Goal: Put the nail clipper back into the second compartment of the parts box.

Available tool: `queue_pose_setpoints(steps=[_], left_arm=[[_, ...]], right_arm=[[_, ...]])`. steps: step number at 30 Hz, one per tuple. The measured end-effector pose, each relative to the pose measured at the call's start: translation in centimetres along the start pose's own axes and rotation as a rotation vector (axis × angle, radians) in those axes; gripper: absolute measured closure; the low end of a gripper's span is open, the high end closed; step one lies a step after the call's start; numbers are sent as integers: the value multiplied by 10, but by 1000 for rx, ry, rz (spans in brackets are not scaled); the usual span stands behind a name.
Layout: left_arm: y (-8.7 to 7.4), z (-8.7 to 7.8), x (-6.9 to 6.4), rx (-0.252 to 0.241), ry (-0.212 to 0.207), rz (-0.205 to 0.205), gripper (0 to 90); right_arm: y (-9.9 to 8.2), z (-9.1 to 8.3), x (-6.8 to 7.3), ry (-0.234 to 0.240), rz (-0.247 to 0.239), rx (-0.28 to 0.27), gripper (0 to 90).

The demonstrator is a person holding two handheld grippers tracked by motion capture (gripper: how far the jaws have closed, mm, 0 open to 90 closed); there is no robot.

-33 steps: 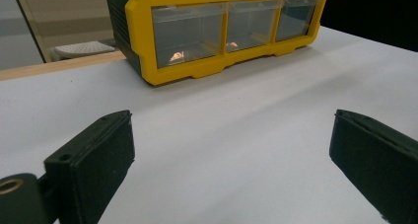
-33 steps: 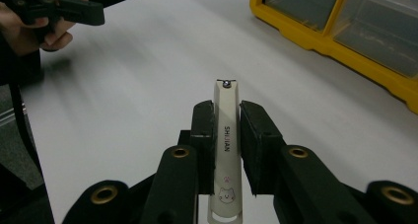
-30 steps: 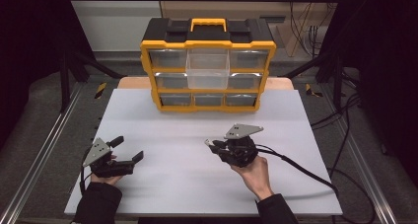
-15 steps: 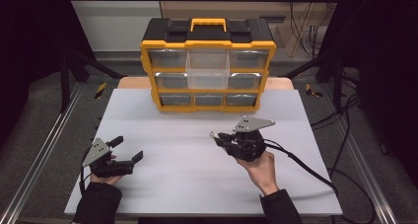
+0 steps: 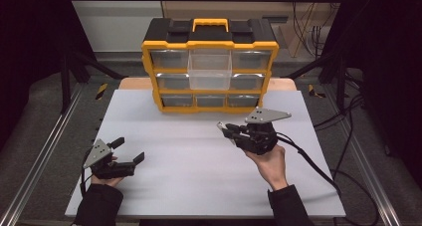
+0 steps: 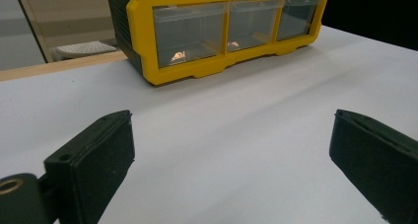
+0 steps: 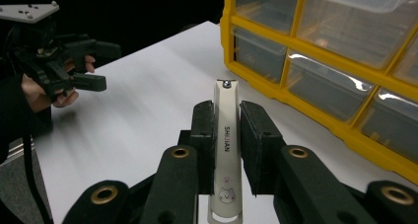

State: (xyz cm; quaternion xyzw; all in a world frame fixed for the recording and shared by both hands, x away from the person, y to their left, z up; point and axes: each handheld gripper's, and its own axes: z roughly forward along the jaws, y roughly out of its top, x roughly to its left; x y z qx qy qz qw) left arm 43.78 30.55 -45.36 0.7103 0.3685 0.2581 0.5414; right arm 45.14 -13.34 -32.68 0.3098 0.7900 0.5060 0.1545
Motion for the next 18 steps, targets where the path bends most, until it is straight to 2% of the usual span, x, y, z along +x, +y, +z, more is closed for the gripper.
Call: queue_pose_setpoints(steps=[18], left_arm=[[0,0,0,3,1,2,32]], right_arm=[[27,-15,-6,-21,-1,-43,775]])
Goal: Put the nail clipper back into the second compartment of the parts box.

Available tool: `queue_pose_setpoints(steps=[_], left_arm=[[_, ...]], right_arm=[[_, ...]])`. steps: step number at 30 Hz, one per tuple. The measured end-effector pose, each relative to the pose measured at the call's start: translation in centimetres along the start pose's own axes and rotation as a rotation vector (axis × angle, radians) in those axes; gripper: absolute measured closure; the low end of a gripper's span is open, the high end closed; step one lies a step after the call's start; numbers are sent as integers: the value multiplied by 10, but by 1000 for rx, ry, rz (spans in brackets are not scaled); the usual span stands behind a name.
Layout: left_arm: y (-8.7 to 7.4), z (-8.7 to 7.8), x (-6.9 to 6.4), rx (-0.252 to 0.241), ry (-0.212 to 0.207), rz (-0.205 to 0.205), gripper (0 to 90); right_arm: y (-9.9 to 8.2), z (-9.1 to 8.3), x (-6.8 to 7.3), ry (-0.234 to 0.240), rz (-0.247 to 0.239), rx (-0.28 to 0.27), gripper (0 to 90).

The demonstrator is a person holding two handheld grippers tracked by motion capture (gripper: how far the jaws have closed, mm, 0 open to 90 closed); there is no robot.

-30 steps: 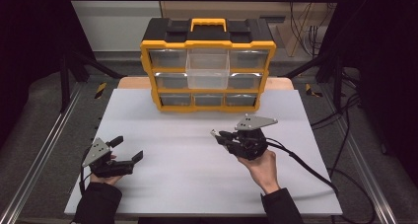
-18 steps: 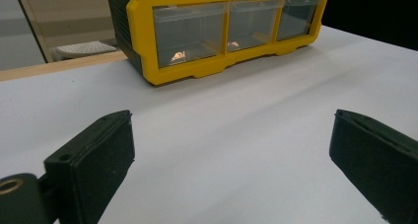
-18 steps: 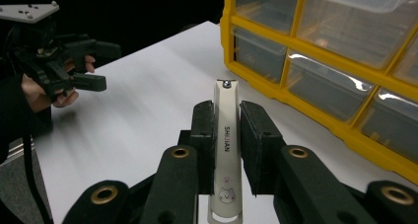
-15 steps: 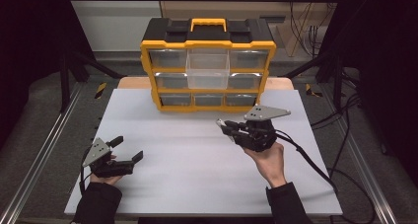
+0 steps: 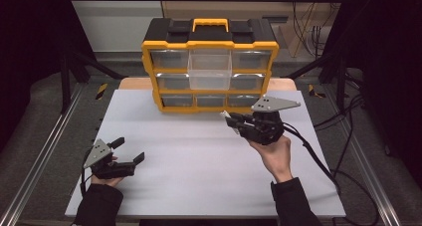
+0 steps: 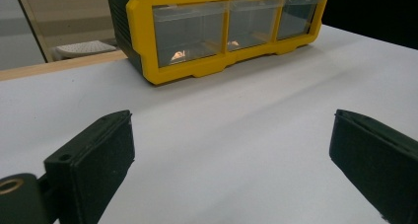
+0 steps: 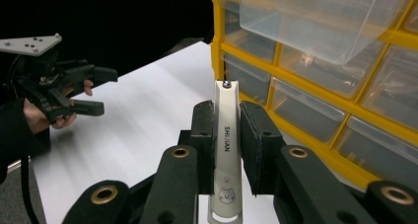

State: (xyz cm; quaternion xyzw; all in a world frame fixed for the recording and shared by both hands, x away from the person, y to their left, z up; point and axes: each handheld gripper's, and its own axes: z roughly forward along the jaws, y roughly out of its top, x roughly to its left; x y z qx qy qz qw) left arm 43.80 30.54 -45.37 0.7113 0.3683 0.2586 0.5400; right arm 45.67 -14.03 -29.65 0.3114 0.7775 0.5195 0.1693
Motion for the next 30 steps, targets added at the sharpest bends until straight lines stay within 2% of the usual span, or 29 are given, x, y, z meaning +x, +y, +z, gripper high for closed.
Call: queue_pose_setpoints(steps=[14,30], left_arm=[[0,0,0,4,1,2,32],[0,0,1,5,3,2,33]], right_arm=[[30,-9,-2,-19,-26,-28,775],[65,-18,-8,-51,-32,-63,775]])
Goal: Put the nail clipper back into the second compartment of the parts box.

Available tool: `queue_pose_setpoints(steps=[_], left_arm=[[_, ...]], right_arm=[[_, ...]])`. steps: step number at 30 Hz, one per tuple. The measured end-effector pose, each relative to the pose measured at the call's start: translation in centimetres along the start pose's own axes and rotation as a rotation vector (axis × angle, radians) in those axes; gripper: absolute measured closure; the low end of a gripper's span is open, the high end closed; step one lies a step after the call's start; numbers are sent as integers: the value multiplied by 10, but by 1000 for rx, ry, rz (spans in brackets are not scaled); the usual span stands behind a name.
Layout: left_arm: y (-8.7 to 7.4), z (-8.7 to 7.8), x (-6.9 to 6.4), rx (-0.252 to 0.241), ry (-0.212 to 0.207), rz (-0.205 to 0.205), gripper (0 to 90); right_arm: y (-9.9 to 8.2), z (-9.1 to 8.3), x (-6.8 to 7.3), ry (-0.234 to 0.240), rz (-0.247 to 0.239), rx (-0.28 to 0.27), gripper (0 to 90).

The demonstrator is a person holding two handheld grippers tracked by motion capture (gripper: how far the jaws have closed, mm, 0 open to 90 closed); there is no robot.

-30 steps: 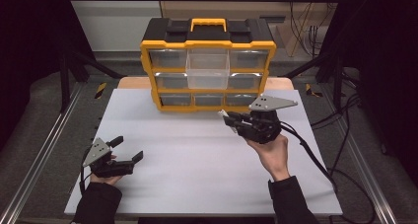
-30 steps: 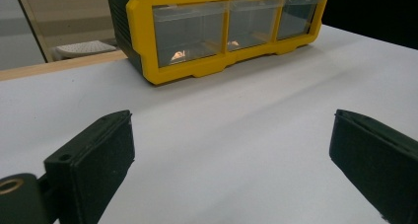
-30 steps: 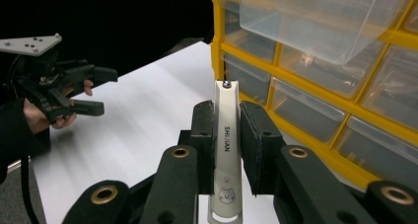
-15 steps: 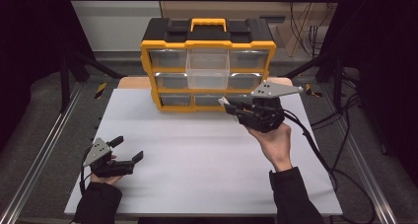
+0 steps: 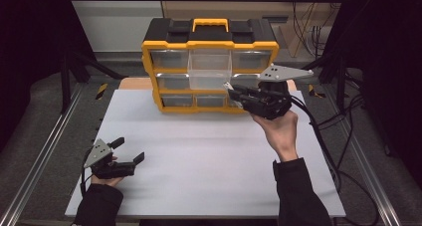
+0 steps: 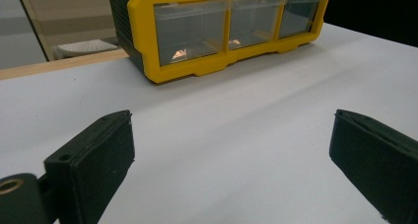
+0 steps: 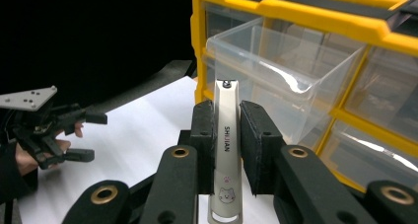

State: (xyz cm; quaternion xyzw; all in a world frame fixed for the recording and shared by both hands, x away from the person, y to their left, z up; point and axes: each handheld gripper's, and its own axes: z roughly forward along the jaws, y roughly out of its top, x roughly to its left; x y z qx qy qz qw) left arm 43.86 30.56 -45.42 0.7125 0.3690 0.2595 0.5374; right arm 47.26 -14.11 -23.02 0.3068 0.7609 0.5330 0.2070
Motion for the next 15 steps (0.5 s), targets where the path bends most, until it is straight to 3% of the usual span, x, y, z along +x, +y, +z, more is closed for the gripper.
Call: queue_pose_setpoints(steps=[15], left_arm=[[0,0,1,1,1,-1,32]], right_arm=[[26,4,-10,-40,-6,-13,775]])
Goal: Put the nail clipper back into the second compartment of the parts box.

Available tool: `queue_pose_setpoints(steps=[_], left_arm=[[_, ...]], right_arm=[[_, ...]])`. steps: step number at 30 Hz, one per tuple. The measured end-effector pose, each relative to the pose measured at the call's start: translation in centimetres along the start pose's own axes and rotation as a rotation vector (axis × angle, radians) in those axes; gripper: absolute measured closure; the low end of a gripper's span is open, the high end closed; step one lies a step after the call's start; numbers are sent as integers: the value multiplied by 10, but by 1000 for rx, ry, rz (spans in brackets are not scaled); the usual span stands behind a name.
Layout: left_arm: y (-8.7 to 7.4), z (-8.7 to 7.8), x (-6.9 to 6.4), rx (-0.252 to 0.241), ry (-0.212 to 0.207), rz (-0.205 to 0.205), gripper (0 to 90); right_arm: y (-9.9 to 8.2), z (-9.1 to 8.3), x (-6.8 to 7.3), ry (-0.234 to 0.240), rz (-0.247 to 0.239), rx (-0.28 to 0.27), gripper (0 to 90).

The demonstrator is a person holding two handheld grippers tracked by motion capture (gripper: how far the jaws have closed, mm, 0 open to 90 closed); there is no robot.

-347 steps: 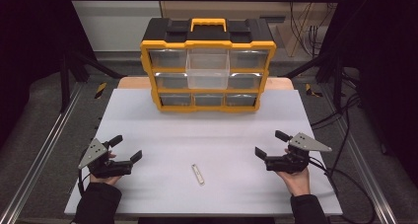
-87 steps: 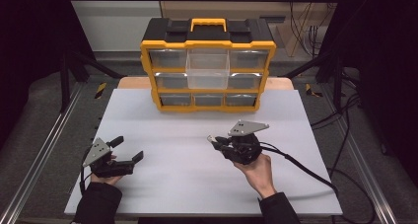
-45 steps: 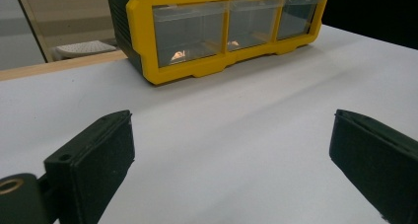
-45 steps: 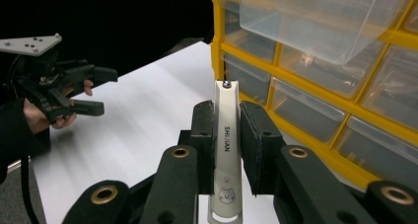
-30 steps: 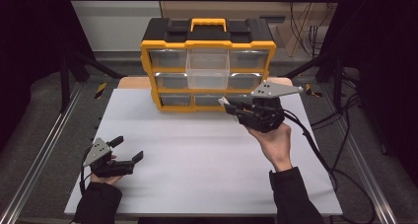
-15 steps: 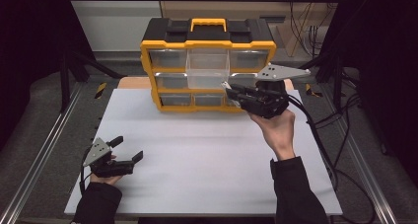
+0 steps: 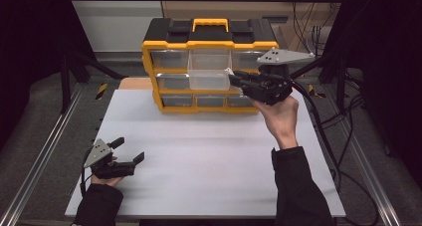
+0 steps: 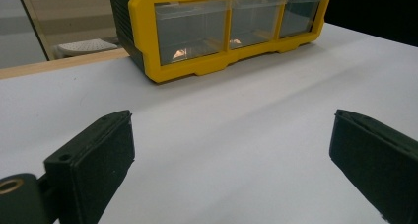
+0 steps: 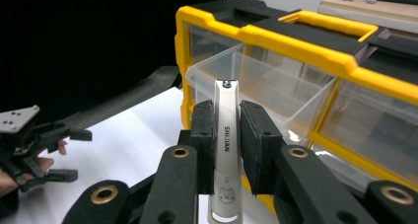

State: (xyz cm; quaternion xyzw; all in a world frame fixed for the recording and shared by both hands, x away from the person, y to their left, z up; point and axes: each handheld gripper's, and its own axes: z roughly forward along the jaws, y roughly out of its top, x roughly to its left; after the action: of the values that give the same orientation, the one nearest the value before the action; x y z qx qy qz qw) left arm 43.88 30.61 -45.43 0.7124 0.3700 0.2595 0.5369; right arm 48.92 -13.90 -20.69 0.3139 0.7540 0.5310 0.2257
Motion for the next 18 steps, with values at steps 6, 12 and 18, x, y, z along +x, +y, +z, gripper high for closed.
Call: queue_pose_setpoints(steps=[6,12,18], left_arm=[[0,0,0,-2,1,-1,32],[0,0,0,-2,2,0,32],[0,-1,0,-1,3,-1,32]], right_arm=[[9,6,-5,-15,-5,4,775],[17,13,-8,-25,-9,4,775],[27,20,-13,-32,-9,6,775]])
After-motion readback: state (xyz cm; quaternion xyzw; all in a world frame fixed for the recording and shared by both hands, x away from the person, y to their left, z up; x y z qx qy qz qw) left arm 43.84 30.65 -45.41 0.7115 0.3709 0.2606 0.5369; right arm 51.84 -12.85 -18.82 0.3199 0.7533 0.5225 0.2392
